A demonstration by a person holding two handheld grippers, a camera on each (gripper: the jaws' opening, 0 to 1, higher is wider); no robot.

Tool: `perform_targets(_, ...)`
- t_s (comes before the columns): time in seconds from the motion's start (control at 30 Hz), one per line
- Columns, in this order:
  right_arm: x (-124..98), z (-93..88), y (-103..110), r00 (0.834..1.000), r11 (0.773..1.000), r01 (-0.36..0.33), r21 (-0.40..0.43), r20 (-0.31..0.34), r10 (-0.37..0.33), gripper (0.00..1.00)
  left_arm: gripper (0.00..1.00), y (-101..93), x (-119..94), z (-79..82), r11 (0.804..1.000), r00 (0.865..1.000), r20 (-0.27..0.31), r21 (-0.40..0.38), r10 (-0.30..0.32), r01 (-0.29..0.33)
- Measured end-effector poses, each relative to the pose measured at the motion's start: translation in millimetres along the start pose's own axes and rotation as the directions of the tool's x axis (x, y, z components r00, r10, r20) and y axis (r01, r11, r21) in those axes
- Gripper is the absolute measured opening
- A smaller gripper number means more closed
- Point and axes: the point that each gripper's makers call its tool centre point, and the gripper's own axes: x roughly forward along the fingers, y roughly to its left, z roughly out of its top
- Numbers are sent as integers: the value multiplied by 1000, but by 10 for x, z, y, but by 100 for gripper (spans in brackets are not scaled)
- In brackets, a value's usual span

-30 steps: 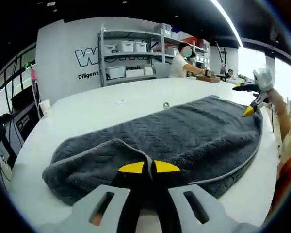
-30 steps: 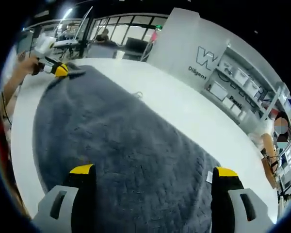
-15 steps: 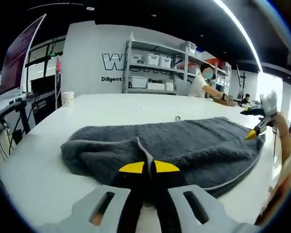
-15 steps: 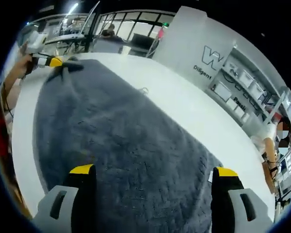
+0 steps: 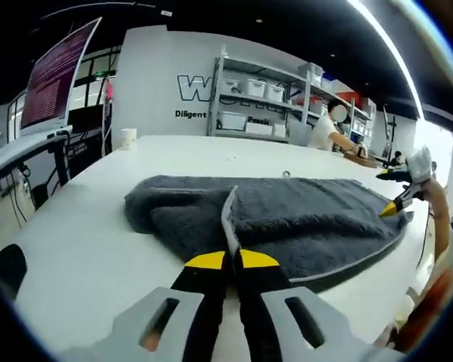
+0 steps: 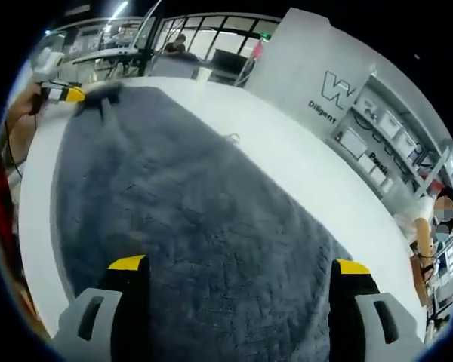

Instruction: Open the folded towel by lifting each exposed corner and separating the folded layers until the towel lies flat within the target outline without major curled edges

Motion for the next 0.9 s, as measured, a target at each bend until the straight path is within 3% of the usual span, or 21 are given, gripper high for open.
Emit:
perform_targets(0.27,11,59,41,1000,1000,-6,-13,8,6,99,4,50,-84,-176,999,999,-36,-43,17,-19)
perform_targets(0.9,26,53,86,1000,999,-12,-32,-4,12,99,4,106,-274,-306,990,999,-40,-140,22,-27)
